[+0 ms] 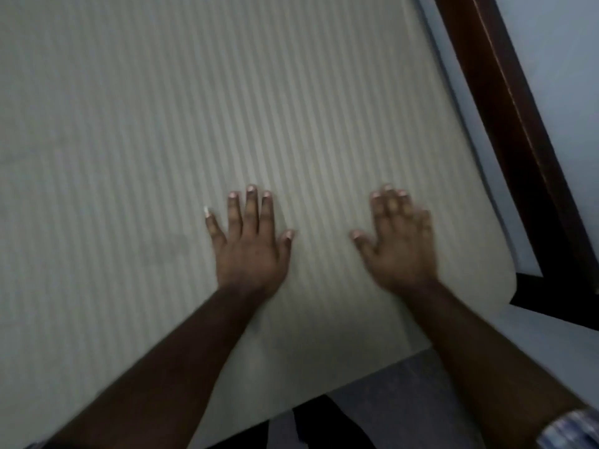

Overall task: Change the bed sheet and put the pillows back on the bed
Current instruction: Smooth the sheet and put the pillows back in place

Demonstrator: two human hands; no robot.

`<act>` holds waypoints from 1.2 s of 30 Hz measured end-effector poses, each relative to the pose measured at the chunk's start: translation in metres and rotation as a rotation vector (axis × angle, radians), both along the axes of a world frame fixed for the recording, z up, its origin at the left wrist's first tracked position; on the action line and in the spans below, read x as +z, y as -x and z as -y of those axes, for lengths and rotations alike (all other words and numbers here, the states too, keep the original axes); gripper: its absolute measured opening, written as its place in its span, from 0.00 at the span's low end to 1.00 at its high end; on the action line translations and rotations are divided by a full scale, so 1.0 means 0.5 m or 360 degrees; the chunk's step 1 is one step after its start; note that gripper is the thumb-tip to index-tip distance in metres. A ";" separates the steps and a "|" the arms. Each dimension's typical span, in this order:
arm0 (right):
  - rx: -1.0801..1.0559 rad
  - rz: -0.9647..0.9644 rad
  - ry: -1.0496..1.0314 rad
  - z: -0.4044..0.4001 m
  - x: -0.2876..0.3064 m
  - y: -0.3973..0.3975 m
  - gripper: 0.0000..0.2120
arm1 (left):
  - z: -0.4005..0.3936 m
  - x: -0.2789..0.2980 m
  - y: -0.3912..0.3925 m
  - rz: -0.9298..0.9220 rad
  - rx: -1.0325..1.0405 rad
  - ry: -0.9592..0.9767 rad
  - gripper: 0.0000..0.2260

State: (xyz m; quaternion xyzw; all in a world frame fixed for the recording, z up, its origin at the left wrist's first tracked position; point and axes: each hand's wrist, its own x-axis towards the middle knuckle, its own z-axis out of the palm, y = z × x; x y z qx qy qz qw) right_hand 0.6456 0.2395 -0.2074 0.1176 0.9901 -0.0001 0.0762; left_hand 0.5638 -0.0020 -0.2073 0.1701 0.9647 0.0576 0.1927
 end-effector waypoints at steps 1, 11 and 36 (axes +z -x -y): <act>-0.0092 0.0009 -0.0033 -0.053 0.009 -0.018 0.36 | -0.030 -0.002 -0.016 -0.0011 0.0002 -0.0018 0.32; 0.0104 -0.0153 0.0141 0.003 0.050 -0.137 0.31 | -0.100 0.066 -0.229 -0.0020 -0.0073 -0.0141 0.29; 0.0252 -0.0038 0.0126 0.172 0.018 -0.220 0.34 | 0.350 0.049 -0.400 -0.0044 0.0685 0.0171 0.32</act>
